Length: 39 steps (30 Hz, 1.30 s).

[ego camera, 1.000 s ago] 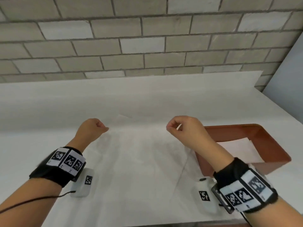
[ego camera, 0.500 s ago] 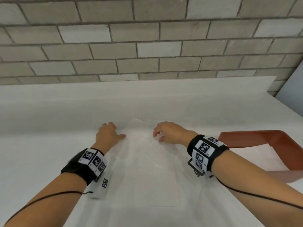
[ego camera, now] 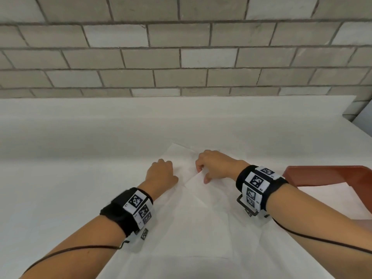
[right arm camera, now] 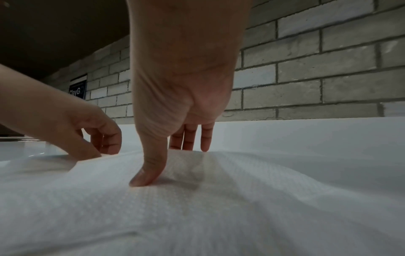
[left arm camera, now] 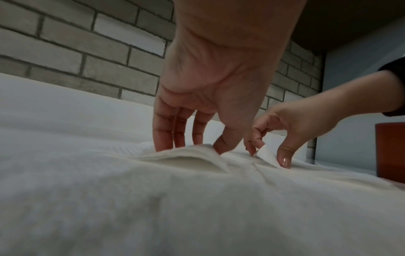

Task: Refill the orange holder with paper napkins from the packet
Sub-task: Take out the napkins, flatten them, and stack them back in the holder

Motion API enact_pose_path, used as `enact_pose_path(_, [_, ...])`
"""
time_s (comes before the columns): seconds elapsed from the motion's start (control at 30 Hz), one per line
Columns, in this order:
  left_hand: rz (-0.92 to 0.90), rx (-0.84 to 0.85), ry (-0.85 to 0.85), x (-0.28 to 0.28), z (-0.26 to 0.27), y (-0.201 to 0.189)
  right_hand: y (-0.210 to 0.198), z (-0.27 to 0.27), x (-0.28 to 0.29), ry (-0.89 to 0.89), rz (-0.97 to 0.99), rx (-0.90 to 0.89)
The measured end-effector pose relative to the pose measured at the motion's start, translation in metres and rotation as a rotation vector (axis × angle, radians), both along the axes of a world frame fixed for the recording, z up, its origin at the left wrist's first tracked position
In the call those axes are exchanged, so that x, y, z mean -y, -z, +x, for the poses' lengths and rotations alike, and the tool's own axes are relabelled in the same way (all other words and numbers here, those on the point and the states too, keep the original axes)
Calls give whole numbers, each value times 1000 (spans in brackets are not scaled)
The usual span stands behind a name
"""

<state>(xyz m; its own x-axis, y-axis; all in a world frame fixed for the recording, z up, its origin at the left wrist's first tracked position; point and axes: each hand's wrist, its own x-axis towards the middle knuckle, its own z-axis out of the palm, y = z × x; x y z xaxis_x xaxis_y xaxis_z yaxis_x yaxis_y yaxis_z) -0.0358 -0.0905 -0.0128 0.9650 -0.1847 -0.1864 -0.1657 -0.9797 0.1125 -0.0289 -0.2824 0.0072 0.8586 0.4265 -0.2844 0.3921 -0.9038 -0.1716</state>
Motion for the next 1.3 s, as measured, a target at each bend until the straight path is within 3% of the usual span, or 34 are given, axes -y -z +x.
enact_pose_path(0.13, [14, 31, 39, 0, 4, -4, 2, -6, 7, 31, 109, 10])
enact_pose_path(0.3, [-91, 4, -57, -6, 15, -10, -2, -14, 17, 4, 246, 102])
enact_pose_path(0.6, [-470, -205, -301, -24, 34, -18, -6, -24, 36, 58, 387, 195])
enact_pose_path(0.7, [-505, -249, -314, -25, 35, -18, -10, -26, 40, 80, 380, 183])
enact_pose_path(0.8, [-442, -216, -258, -21, 33, -15, -14, -29, 42, 98, 355, 153])
enact_pose_path(0.9, [-198, -72, -184, -9, 29, -10, -18, -31, 43, 131, 351, 114])
enact_pose_path(1.0, [-72, 4, -219, -8, 34, -4, -24, -34, 45, 158, 361, 67])
enact_pose_path(1.17, [-127, -118, -231, -21, 50, -2, -31, -38, 50, 159, 317, 68])
enact_pose_path(1.3, [-168, -82, -203, -24, 51, -5, -31, -40, 55, 165, 222, 78])
